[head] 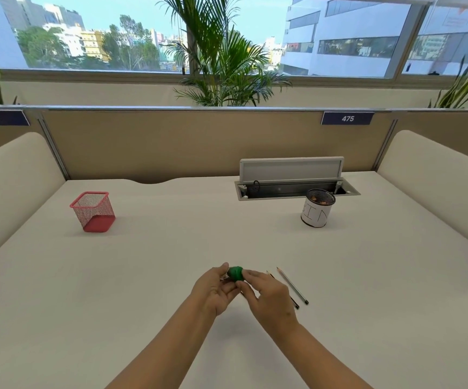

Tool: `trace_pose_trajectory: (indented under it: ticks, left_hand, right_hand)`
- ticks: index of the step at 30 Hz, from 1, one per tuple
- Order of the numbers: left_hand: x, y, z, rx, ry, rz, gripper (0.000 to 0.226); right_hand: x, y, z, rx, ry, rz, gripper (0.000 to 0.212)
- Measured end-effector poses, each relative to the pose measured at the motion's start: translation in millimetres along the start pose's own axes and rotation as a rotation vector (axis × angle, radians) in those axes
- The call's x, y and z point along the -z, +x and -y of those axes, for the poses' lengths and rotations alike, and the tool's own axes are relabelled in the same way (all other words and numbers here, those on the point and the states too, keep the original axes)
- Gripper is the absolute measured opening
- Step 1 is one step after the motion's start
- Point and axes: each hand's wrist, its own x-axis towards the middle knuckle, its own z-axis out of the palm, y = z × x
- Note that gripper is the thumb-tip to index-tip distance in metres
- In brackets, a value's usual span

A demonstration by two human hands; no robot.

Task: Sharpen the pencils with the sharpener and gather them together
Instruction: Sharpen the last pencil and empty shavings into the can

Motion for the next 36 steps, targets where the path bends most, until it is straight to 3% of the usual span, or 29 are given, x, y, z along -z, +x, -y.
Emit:
trace_pose_trajectory:
  ticks: [6, 10, 12, 16, 18, 21, 24, 27, 31, 36]
  left_hand:
    - [-3, 2, 3, -0.041, 0.024, 0.003, 0.017]
    - [-3, 1, 1, -0.022, -0.004, 0.032, 0.009]
    - [-5, 0, -1, -0.024, -0.01, 0.047, 0.008]
    - [-3, -4, -6, 0.0, 0.02, 0.116, 0.009]
    - [3, -1, -10, -0.033, 0.18, 0.108, 0.022]
    - [6, 4, -14, -0.201, 0.74, 0.037, 0.061]
    - [4, 6, -17, -0.413, 1.167, 0.147, 0.052]
    - [8, 19, -16, -0.633, 1.579, 0.122, 0.04]
    - [6, 20, -3, -0.863, 1.504, 0.258, 0.017]
    - [10, 16, 5, -0.893, 1.407, 0.36, 0.017]
  right_hand:
    - [-3, 2, 0, -0.069, 0.023, 0.019, 0.031]
    - [0, 9, 0, -0.287, 0.125, 0.072, 0.033]
    - [1, 15, 2, -0.283, 0.11, 0.146, 0.041]
    - [8, 28, 7, -0.227, 0.025, 0.249, 0.032]
    - [12, 34, 8, -0.242, -0.005, 0.306, 0.028]
    - [17, 42, 8, -0.285, -0.007, 0.378, 0.025]
    - [23, 51, 8, -0.335, 0.048, 0.438, 0.017]
    - [29, 60, 7, -0.374, 0.084, 0.481, 0.016]
    - [34, 68, 9, -0.4, 0.12, 0.508, 0.018]
    - [42, 73, 10, -0.439, 0.159, 0.574, 0.02]
